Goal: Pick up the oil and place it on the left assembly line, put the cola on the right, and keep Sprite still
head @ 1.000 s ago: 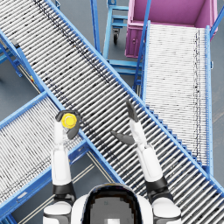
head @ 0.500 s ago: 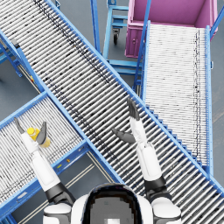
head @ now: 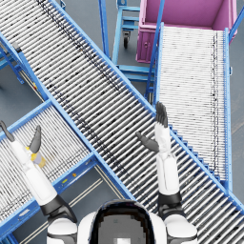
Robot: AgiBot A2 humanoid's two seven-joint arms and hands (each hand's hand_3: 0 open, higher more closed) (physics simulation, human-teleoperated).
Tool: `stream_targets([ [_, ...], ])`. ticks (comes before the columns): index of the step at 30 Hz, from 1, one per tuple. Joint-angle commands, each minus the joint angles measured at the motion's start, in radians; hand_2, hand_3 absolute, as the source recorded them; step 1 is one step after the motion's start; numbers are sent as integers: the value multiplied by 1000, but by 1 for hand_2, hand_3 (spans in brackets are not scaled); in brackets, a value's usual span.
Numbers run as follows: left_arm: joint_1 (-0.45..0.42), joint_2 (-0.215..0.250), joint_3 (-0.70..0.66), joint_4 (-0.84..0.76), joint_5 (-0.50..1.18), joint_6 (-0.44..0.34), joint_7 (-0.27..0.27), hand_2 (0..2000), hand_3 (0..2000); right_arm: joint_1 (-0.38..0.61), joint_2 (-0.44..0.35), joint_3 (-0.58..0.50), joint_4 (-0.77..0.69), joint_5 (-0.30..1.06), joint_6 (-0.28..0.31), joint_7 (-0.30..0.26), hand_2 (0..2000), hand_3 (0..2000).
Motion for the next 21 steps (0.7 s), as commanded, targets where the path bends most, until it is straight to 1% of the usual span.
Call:
stream_targets([
  [1,29,-17,91,-25,0,0,0,0,0,22,-2,-81,0,0,0,0,0,0],
  [6,58,-27,197,-5,0,0,0,0,0,15,-1,-158,-22,0,0,0,0,0],
  [13,73,-25,325,-26,0,0,0,0,0,24,1,-207,-20,0,0,0,0,0],
  [21,98,-20,410,-40,1,0,0,0,0,28,6,-266,-19,-1,0,0,0,0],
])
